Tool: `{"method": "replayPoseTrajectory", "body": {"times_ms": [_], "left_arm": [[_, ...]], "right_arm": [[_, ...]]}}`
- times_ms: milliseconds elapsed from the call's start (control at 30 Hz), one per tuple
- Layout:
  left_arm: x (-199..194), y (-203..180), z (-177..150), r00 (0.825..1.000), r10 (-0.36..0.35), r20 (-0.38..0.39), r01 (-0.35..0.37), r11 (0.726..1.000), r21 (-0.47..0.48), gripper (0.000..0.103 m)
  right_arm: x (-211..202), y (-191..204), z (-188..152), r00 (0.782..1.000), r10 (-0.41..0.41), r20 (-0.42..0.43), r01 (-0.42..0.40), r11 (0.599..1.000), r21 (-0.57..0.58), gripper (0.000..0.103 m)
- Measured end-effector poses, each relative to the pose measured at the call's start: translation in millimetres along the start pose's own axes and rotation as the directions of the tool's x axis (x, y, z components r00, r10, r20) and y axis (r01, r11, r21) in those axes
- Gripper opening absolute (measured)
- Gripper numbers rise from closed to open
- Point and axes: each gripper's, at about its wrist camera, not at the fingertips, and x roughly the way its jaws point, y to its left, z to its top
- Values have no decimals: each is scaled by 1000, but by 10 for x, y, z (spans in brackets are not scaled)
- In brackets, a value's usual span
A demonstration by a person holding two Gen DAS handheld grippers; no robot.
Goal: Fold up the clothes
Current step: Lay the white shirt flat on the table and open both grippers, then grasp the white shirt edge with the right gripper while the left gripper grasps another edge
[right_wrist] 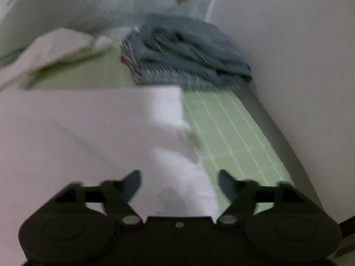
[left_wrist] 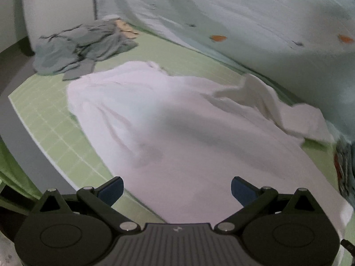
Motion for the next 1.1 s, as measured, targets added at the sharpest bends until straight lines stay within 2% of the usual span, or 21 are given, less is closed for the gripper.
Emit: {"method": "replayPoseTrajectory", "body": {"times_ms": [67,133,200,400,500,700,767,800,833,933,967,1033,1100], "left_arm": [[66,226,138,1000,14,2,-14,1000,-25,102],[164,468,299,1000,26,2,-26,998,-57,102],[276,726,475,1000,30,-6,-31,994,-102,102],[647,1449,1035,1000,20,-14,-23,976,-215,102],[824,1714,1329,1000,19,-4,-19,976,-216,102],[1269,1977,2011,1000,-23,-5,21,978,-207,102],[1478,1944,2224,998,-62,-7,60,982,-178,102],[1588,1918,2319,996,-83,-11,80,983,-164,102],[1704,1880,2403,994,-105,-18,101,984,-149,102],[2023,1714,2594,984,-169,-53,162,980,-112,102],[2127,1647,2652,980,-189,-66,182,978,-101,102],[2318,1520,2740,972,-214,-94,206,975,-85,102],[2469,1387,2805,964,-235,-124,228,971,-69,102]], "right_arm": [[-85,258,89,998,64,6,-64,997,50,99],[-166,523,177,991,131,14,-132,986,102,100],[-204,840,261,976,219,5,-217,961,170,100],[-297,1926,499,894,447,15,-426,841,335,101],[-324,2409,661,857,514,50,-488,774,404,101],[-217,3188,1144,808,578,115,-537,641,548,102],[-64,3407,1296,804,583,119,-531,612,587,102],[23,3502,1353,809,577,111,-515,606,606,102],[111,3595,1406,816,569,100,-496,602,626,102],[344,3793,1519,855,517,40,-408,623,667,101],[413,3829,1547,864,503,16,-380,633,674,95],[495,3857,1571,875,484,-8,-350,645,679,66],[502,3842,1562,873,487,-4,-359,649,671,22]]}}
